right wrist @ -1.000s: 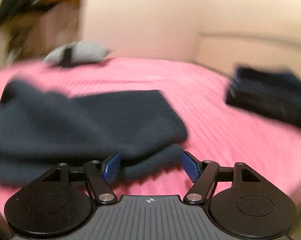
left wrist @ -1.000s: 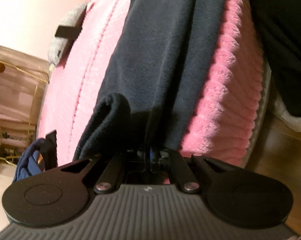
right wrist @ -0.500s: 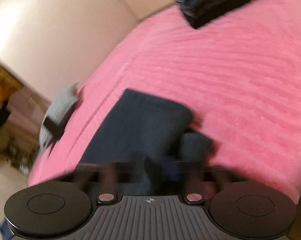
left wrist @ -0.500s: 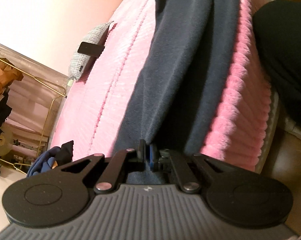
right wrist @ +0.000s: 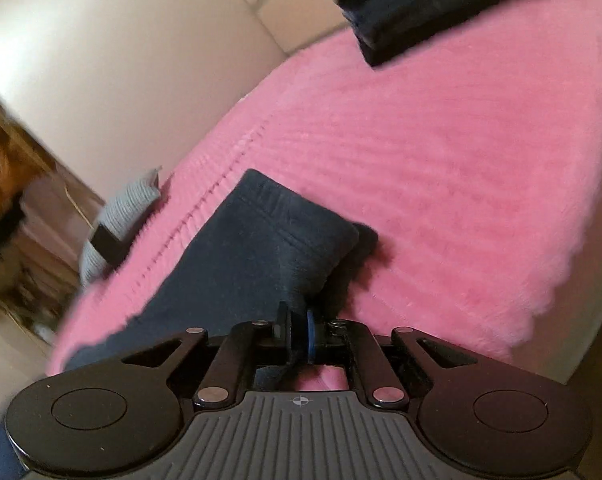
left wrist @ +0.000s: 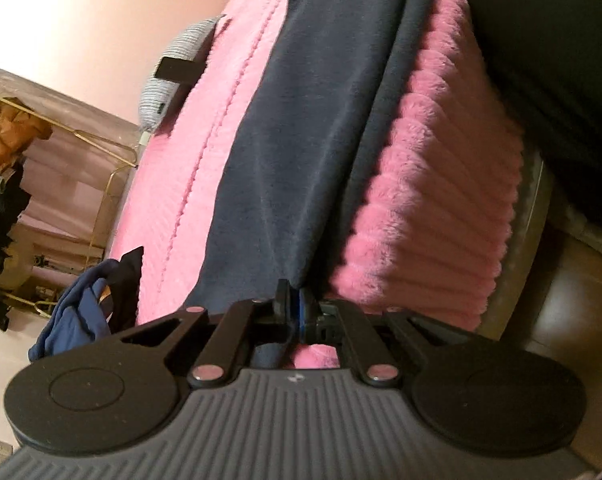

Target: Fold clothes

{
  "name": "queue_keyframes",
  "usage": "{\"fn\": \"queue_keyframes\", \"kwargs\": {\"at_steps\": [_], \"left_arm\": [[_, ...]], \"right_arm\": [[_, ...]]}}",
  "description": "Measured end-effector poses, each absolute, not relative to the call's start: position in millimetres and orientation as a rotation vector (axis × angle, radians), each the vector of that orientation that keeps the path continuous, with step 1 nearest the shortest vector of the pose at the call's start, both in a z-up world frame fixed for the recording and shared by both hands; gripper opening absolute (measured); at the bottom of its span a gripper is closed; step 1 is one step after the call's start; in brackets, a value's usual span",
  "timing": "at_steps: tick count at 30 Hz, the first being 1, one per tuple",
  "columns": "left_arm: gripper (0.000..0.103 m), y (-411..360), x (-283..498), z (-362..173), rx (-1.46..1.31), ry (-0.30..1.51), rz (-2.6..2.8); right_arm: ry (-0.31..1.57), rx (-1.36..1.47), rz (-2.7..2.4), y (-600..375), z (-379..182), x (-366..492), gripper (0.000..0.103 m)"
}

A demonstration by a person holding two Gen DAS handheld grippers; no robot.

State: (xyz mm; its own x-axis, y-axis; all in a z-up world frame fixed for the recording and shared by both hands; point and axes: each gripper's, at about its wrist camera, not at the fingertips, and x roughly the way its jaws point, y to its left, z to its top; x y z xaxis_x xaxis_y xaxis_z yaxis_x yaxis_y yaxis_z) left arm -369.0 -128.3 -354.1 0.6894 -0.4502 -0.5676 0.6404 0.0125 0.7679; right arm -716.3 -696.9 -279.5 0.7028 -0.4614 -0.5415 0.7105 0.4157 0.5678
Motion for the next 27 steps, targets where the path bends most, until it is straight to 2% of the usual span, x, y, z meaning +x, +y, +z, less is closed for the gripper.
{"fn": "queue_keyframes", "kwargs": {"at_steps": [1,2,3,5,11,13,19,24,26,27], "left_arm": [[0.007,-123.7,-371.4,-355.7,1.304,0.175,-0.844],[0.011,-119.4,-371.4,-356.5,1.304,0.167,-0.830],[0.015,-115.4,-370.2,-358.0,1.303,0.158,-0.813],[0.029,-103.5,-368.1,-360.5,1.302,0.138,-0.778],[0.042,-74.2,-350.8,-357.1,1.295,0.087,-0.710],[0.045,-62.9,-334.6,-343.0,1.166,0.154,-0.718],[0.046,-30.4,-269.1,-303.6,0.645,0.494,-0.680],[0.046,-11.5,-228.8,-302.0,0.188,0.732,-0.670],[0.046,-17.2,-221.7,-304.4,0.168,0.734,-0.654],[0.046,-25.9,-224.5,-306.5,0.261,0.689,-0.624]], "right_arm": [[0.330,0.829,-0.775,-688.5,-273.1,-718.7,0.068],[0.332,0.793,-0.800,-679.4,-267.1,-721.9,0.074],[0.332,0.762,-0.797,-669.3,-262.2,-723.3,0.075],[0.337,0.704,-0.763,-645.9,-253.2,-722.1,0.075],[0.417,0.479,-0.538,-551.2,-226.3,-679.1,0.075],[0.446,0.395,-0.439,-519.2,-218.5,-653.1,0.075],[0.518,0.191,-0.225,-450.8,-220.3,-571.0,0.075],[0.565,0.076,-0.112,-417.2,-231.2,-520.0,0.075],[0.567,0.048,-0.082,-411.0,-235.2,-507.3,0.077],[0.564,0.036,-0.072,-407.7,-236.7,-503.1,0.083]]}}
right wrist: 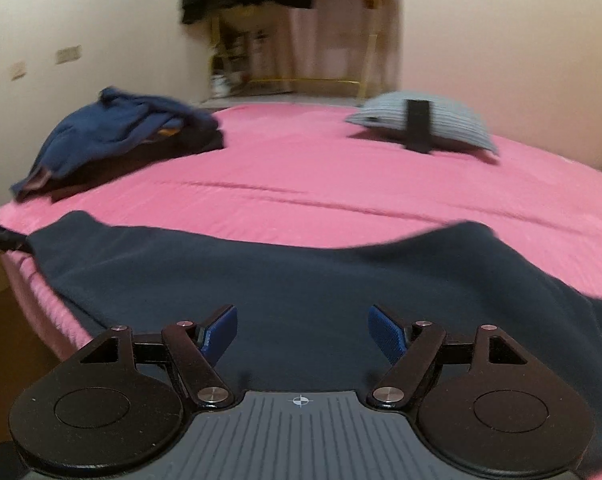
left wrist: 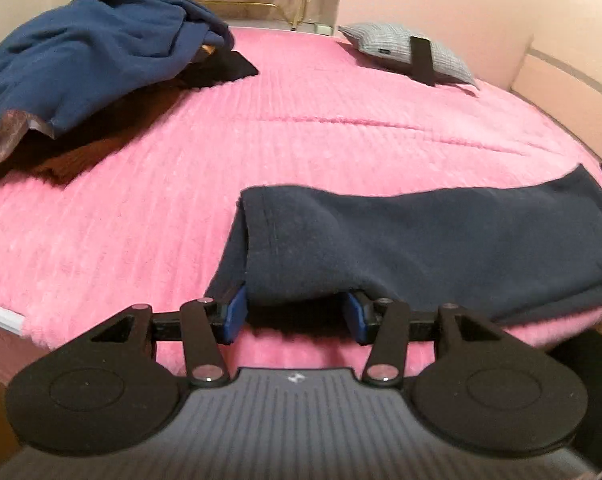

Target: Fold clothes

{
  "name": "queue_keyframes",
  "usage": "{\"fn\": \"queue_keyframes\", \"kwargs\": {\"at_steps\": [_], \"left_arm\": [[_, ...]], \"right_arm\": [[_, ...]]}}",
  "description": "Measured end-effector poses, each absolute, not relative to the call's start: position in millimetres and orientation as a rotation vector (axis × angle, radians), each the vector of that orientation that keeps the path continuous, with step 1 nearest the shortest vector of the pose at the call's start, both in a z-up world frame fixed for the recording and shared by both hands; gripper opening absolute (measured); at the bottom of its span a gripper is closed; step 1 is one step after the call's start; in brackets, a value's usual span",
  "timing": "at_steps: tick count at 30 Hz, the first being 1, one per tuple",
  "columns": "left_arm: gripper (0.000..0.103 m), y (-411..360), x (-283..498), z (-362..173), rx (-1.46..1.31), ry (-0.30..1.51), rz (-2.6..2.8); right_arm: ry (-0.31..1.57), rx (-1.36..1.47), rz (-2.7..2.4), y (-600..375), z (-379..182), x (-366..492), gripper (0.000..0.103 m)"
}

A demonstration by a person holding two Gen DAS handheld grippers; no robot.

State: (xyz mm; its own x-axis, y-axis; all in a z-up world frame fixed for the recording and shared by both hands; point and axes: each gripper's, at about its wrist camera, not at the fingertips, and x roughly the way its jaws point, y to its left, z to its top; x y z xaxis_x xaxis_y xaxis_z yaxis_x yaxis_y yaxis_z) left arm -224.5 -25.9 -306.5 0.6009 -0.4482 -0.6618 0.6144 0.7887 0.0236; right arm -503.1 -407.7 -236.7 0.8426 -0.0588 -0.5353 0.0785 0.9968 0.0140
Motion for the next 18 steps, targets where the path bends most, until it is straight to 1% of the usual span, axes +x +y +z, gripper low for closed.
{"fn": "queue_keyframes", "kwargs": {"at_steps": [1,3,7,9,10,12,15,18], "left_arm": [[0.045,-34.7,-227.8,-307.9,0.367,0.638,-0.596],[0.045,-50.5,-238.5,-313.0,0.572,0.531,-0.547],[0.044,-65.7,-262.5,-323.6,0.888,0.347,-0.522],[0.024,-67.6,-277.3,-331.1,1.035,0.251,-0.559],[0.007,-69.0,-282.3,-334.9,1.101,0.223,-0.572],[0.006,-69.1,-287.7,-342.0,1.194,0.179,-0.591],[0.006,-64.0,-278.5,-345.0,1.263,0.136,-0.584],[0.006,-59.5,-268.5,-354.2,1.293,0.184,-0.616]], "right_arm": [[0.561,0.024,-0.063,-404.5,-238.2,-498.9,0.090],[0.555,0.020,-0.054,-402.0,-240.3,-493.1,0.091],[0.556,0.001,-0.051,-399.7,-239.3,-491.0,0.091],[0.564,0.001,-0.051,-398.7,-238.3,-491.4,0.091],[0.570,0.004,-0.053,-398.6,-239.3,-493.4,0.091],[0.583,0.013,-0.054,-398.2,-243.6,-495.2,0.091],[0.588,0.009,-0.047,-396.1,-244.9,-501.7,0.091],[0.582,0.009,-0.042,-395.4,-244.4,-503.2,0.091]]}}
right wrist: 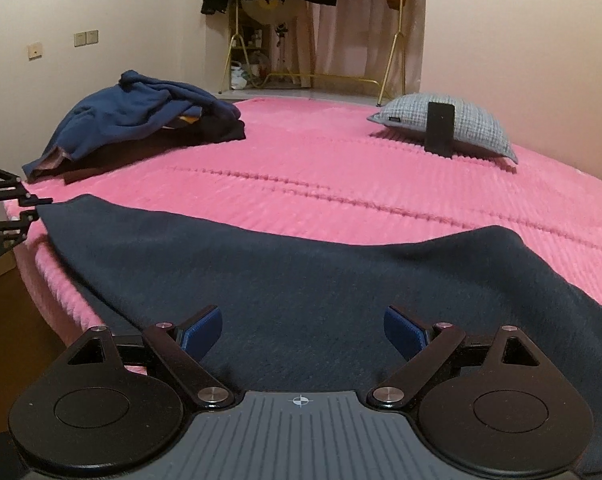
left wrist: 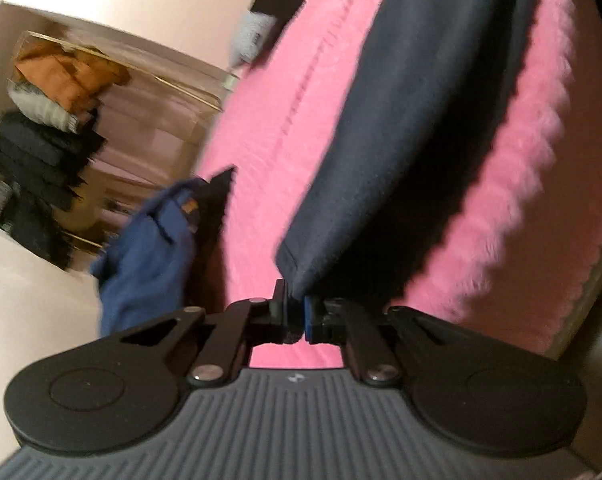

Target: Fold clothes

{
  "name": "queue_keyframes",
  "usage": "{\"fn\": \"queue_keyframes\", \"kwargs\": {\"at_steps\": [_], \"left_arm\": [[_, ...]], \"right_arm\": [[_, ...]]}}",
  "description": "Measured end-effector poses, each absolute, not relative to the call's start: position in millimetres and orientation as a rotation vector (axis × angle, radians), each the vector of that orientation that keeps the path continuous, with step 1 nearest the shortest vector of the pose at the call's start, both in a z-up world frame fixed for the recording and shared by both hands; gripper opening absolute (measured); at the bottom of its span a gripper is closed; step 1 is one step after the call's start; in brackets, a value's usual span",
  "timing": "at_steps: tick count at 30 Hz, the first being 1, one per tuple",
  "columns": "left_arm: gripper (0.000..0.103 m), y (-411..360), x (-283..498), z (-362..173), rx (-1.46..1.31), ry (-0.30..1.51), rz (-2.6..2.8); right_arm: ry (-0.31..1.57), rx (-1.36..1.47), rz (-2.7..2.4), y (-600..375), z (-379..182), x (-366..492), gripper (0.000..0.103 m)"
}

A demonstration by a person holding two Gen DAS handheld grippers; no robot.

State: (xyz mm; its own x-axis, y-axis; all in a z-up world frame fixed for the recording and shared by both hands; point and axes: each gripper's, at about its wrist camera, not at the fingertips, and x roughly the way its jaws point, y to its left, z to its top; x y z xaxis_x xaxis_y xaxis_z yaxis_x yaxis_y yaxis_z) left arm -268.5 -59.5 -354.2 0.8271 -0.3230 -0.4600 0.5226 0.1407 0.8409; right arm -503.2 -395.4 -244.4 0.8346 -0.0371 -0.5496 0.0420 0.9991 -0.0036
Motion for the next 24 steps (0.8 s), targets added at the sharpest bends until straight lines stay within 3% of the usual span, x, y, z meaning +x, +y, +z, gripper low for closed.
{"fn": "queue_keyframes", "kwargs": {"at_steps": [4,7,12,16,19,23,24], "left_arm": [[0.010,-56.1,-272.2,-367.0,1.335,0.216,-0.624],[0.024,-47.2,-265.9,-362.3,1.288,0.287,-0.573],[0.028,-21.9,-278.5,-344.1,1.201,0.376,-0.521],[0.028,-34.7,-308.3,-317.5,1.122,0.332,-0.554],[0.029,-74.0,-344.5,-298.6,1.051,0.265,-0.698],[0.035,-150.3,-391.5,-282.6,0.971,0.164,-0.956],[0.035,-170.1,-403.2,-282.5,0.966,0.141,-1.018]], "right_arm": [[0.589,0.035,-0.042,-399.7,-246.7,-506.2,0.091],[0.617,0.052,-0.048,-406.1,-251.8,-513.8,0.091],[0.682,0.155,-0.141,-442.5,-274.1,-539.5,0.091],[0.676,0.238,-0.273,-473.6,-279.6,-568.4,0.091],[0.664,0.080,-0.330,-475.1,-272.5,-583.4,0.090],[0.702,-0.341,-0.282,-460.9,-274.1,-584.7,0.089],[0.713,-0.425,-0.259,-458.2,-276.2,-583.3,0.078]]}}
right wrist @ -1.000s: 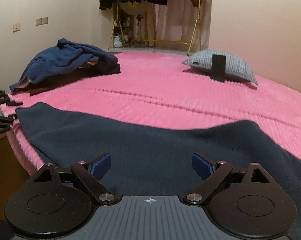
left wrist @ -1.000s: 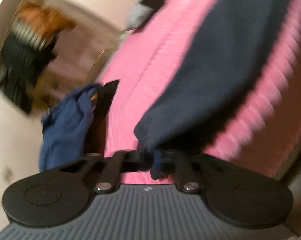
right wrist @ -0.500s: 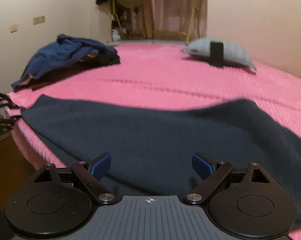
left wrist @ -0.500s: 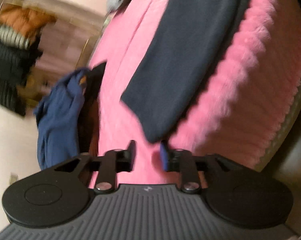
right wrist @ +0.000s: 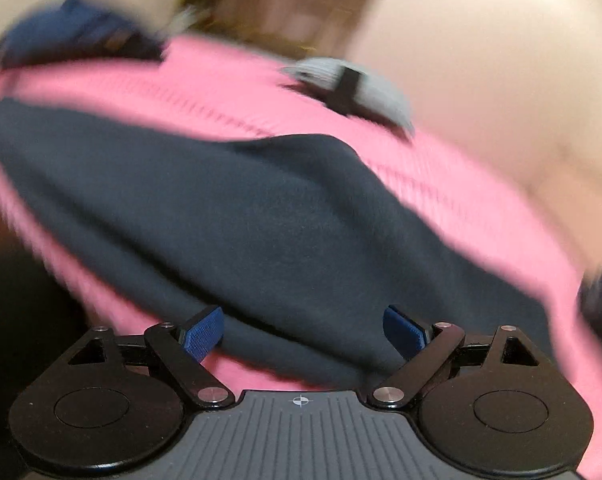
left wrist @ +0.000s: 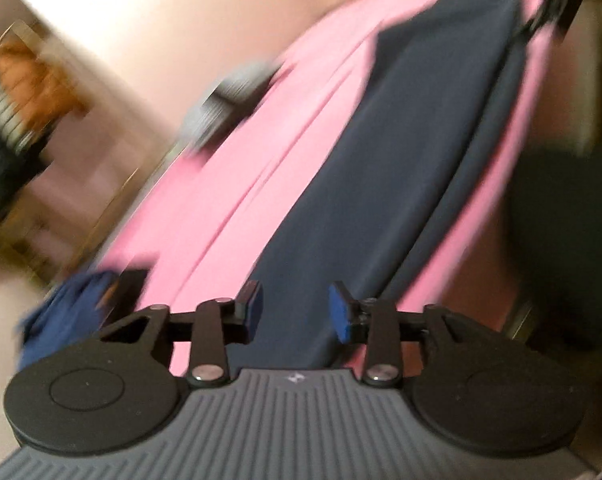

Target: Fold clothes

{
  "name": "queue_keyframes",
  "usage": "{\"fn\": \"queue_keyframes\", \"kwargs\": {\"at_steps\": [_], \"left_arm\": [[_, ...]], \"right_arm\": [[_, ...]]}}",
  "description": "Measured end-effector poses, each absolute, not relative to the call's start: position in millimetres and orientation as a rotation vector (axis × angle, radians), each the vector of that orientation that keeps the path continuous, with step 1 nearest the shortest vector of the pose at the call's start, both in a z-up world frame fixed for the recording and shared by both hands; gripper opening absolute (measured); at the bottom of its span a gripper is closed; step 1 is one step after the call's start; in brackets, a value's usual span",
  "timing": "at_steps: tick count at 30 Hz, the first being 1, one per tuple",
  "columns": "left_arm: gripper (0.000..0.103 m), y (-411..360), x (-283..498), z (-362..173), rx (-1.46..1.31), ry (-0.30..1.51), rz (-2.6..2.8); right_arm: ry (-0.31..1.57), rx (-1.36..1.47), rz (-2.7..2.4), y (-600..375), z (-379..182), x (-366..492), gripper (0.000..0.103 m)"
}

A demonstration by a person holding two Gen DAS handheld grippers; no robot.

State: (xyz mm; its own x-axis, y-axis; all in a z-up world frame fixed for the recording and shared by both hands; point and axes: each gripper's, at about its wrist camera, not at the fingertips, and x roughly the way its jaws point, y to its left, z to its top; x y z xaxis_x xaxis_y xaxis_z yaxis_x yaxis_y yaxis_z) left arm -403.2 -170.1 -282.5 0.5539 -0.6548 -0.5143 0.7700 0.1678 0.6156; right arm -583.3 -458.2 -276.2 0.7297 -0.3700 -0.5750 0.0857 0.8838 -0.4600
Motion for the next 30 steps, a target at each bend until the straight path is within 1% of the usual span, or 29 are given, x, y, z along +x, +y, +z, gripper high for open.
{"fn": "queue_keyframes", "kwargs": {"at_steps": [1,6,8,9,10,11,12,13,16,18,21,23,24,26,27,28,29,30], "left_arm": [[0.035,-188.6,-414.4,-283.2,0.966,0.120,-1.078],[0.034,-251.0,-456.1,-304.7,1.092,0.070,-1.265],[0.032,-266.5,-461.6,-316.8,1.156,0.075,-1.261],[0.031,-271.4,-460.4,-320.6,1.179,0.070,-1.247],[0.028,-275.0,-459.1,-323.7,1.197,0.060,-1.230],[0.017,-278.5,-457.5,-324.3,1.202,0.064,-1.219],[0.011,-282.0,-455.9,-324.1,1.203,0.074,-1.211],[0.007,-282.1,-456.2,-320.8,1.201,0.063,-1.203],[0.003,-271.9,-463.0,-304.4,1.176,-0.001,-1.182],[0.004,-263.8,-467.5,-299.4,1.161,0.005,-1.194],[0.004,-267.4,-473.0,-321.0,1.237,0.041,-1.219],[0.004,-266.6,-474.7,-333.5,1.285,0.024,-1.209],[0.004,-265.5,-475.2,-333.9,1.293,0.014,-1.204],[0.008,-263.0,-473.3,-330.4,1.289,0.021,-1.199],[0.010,-261.5,-470.1,-326.9,1.271,0.045,-1.198],[0.014,-257.1,-466.1,-322.8,1.250,0.070,-1.196],[0.016,-251.8,-461.7,-318.5,1.229,0.094,-1.194],[0.016,-246.5,-457.3,-314.3,1.207,0.119,-1.192]], "right_arm": [[0.724,-0.501,-0.235,-455.7,-278.5,-581.6,0.066],[0.769,-0.787,-0.111,-446.2,-295.6,-574.6,0.065],[0.759,-0.857,-0.070,-444.4,-299.5,-574.7,0.062],[0.752,-0.876,-0.054,-444.4,-300.0,-574.0,0.046],[0.750,-0.888,-0.043,-444.9,-299.9,-573.1,0.029],[0.747,-0.892,-0.038,-444.7,-299.3,-572.6,0.022],[0.745,-0.895,-0.035,-444.4,-298.6,-572.1,0.009],[0.742,-0.898,-0.031,-444.1,-297.8,-571.7,0.003],[0.705,-0.879,-0.060,-440.7,-288.1,-584.6,0.003],[0.683,-0.866,-0.076,-434.4,-282.6,-595.9,0.003],[0.703,-0.861,-0.067,-428.7,-296.2,-601.5,0.003],[0.725,-0.884,-0.060,-427.1,-314.4,-598.8,0.003],[0.715,-0.885,-0.070,-426.0,-317.6,-599.8,0.003],[0.702,-0.835,-0.100,-430.4,-313.0,-600.9,0.004],[0.698,-0.796,-0.119,-434.7,-308.7,-600.9,0.008],[0.692,-0.758,-0.150,-440.6,-304.6,-605.0,0.030],[0.686,-0.719,-0.184,-446.9,-300.4,-610.3,0.048],[0.679,-0.680,-0.218,-453.1,-296.3,-615.5,0.070]]}}
